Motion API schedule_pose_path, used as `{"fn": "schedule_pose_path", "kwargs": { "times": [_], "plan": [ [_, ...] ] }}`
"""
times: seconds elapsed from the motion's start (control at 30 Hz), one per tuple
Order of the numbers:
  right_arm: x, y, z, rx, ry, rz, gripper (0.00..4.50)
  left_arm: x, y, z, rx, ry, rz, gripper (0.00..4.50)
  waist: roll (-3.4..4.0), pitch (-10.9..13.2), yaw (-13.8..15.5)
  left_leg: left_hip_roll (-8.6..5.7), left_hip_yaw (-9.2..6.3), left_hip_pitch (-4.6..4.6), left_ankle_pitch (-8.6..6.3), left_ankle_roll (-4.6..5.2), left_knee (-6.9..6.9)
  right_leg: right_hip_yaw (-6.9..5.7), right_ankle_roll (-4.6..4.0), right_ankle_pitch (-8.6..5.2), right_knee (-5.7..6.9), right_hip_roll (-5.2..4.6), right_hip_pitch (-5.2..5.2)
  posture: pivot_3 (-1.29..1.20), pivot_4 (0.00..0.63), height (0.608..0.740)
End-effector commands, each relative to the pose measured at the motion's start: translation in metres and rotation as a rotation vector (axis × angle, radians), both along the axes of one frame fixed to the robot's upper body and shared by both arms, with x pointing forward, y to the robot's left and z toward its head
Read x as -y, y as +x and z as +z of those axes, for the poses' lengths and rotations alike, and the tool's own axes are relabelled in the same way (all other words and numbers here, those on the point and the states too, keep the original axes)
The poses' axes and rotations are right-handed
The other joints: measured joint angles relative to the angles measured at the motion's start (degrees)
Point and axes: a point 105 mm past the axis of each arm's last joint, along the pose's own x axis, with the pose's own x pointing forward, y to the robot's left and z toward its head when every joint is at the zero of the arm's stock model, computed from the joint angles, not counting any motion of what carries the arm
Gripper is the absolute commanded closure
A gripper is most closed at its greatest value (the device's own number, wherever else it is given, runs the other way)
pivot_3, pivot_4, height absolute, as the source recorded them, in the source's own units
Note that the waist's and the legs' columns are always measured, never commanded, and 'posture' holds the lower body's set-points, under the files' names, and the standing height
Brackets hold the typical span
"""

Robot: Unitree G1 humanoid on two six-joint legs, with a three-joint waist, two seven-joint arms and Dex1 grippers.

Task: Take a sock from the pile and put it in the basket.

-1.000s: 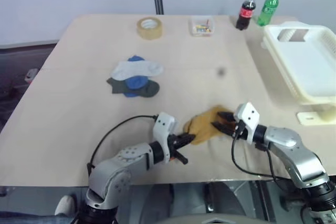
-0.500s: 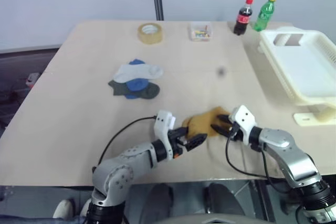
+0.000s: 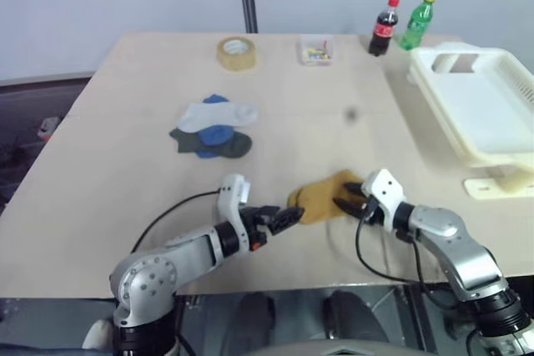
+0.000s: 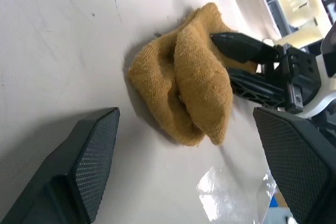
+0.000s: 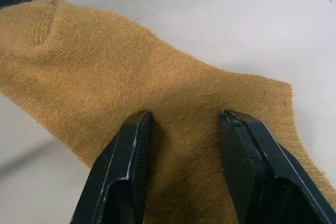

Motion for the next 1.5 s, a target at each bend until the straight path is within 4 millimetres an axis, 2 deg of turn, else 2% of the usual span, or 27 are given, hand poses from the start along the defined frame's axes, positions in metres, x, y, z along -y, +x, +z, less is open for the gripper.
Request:
{"fn": "schedule_pose_path", "kwargs": {
  "times": [0.03,0.13,0.3,0.37,0.53,0.67,0.73,0.83,0.93,1.13,1.3,1.5],
  "plan": [
    [0.003,-0.001,-0.017,-0.053,-0.032,-0.02,2.37,-0.003,0.001,-0.024,-0.105,0.091,-0.004,0.11,0.03,0.0,0.0,0.0,0.0,0.01,0.0,0.0,-0.01,0.0,-0.09,-0.05,0.0,0.0,0.0,0.0,0.15,0.74],
    [0.002,0.001,-0.015,-0.049,-0.028,-0.021,2.37,0.0,0.007,-0.037,-0.157,0.128,-0.002,0.11,0.07,-0.2,0.1,-0.01,0.03,0.08,0.0,0.0,-0.01,0.03,-0.13,-0.07,-0.02,-0.01,0.02,0.0,0.15,0.74],
    [0.007,0.001,-0.013,-0.036,-0.037,-0.042,2.37,-0.015,0.015,-0.031,-0.148,0.125,0.043,0.11,0.15,-0.4,0.1,-0.02,0.06,0.13,0.0,0.0,-0.01,0.07,-0.16,-0.09,-0.03,-0.01,0.03,0.0,0.15,0.74],
    [0.008,0.0,-0.015,-0.044,-0.038,-0.048,2.37,-0.021,0.012,-0.036,-0.171,0.155,0.031,0.11,0.16,-0.4,0.1,-0.01,0.06,0.12,0.0,0.0,-0.02,0.08,-0.16,-0.09,-0.02,-0.01,0.01,0.0,0.15,0.74],
    [0.006,-0.003,-0.016,-0.05,-0.038,-0.046,2.37,-0.009,0.004,-0.054,-0.25,0.179,-0.046,0.11,0.25,-0.7,0.0,0.0,0.07,0.14,0.01,-0.01,-0.23,0.08,-0.16,-0.09,-0.18,-0.01,0.01,0.0,0.15,0.74],
    [0.007,-0.002,-0.015,-0.042,-0.035,-0.066,2.37,-0.002,0.011,-0.057,-0.282,0.157,-0.027,0.11,0.4,-1.3,0.5,-0.03,0.14,0.19,0.01,0.0,-0.39,0.13,-0.16,-0.09,-0.38,-0.06,0.04,0.0,0.15,0.74],
    [0.008,-0.002,-0.015,-0.035,-0.047,-0.064,2.37,-0.005,0.01,-0.052,-0.264,0.192,-0.044,0.11,0.39,-1.4,0.4,-0.05,0.12,0.2,0.01,0.01,-0.39,0.12,-0.16,-0.09,-0.42,-0.07,0.06,0.0,0.15,0.74],
    [0.009,0.0,-0.013,-0.031,-0.035,-0.079,2.37,-0.024,0.009,-0.039,-0.234,0.208,-0.022,0.11,0.35,-1.4,0.2,-0.04,0.12,0.2,0.01,0.0,-0.44,0.15,-0.14,-0.1,-0.47,-0.05,0.04,0.0,0.15,0.74],
    [0.007,0.001,-0.015,-0.029,-0.035,-0.079,2.37,-0.034,0.004,-0.042,-0.266,0.227,0.001,0.11,0.34,-1.4,-0.7,0.02,0.15,0.16,0.01,0.0,-0.72,0.18,-0.15,-0.1,-0.74,0.01,0.01,0.0,0.15,0.74],
    [0.003,0.001,-0.016,-0.032,-0.024,-0.076,2.37,-0.036,-0.01,-0.048,-0.313,0.203,0.001,0.11,0.33,-1.4,-1.3,0.03,0.16,0.19,0.01,-0.02,-1.01,0.2,0.0,0.0,-0.89,-0.01,0.0,0.0,0.15,0.74],
    [0.002,0.0,-0.017,-0.037,-0.022,-0.073,2.37,-0.025,-0.003,-0.047,-0.312,0.14,0.023,0.11,0.33,-1.4,-1.2,0.02,0.17,0.24,0.01,-0.03,-1.04,0.22,-0.17,-0.09,-0.92,-0.07,0.0,0.0,0.15,0.74],
    [-0.004,0.001,-0.015,-0.033,-0.009,-0.07,2.37,0.013,0.008,-0.05,-0.361,0.017,-0.012,0.11,0.25,-1.5,-0.2,-0.17,0.15,0.23,0.05,0.04,-0.97,0.16,-0.11,-0.07,-0.96,-0.36,0.04,0.0,0.15,0.74]
  ]
}}
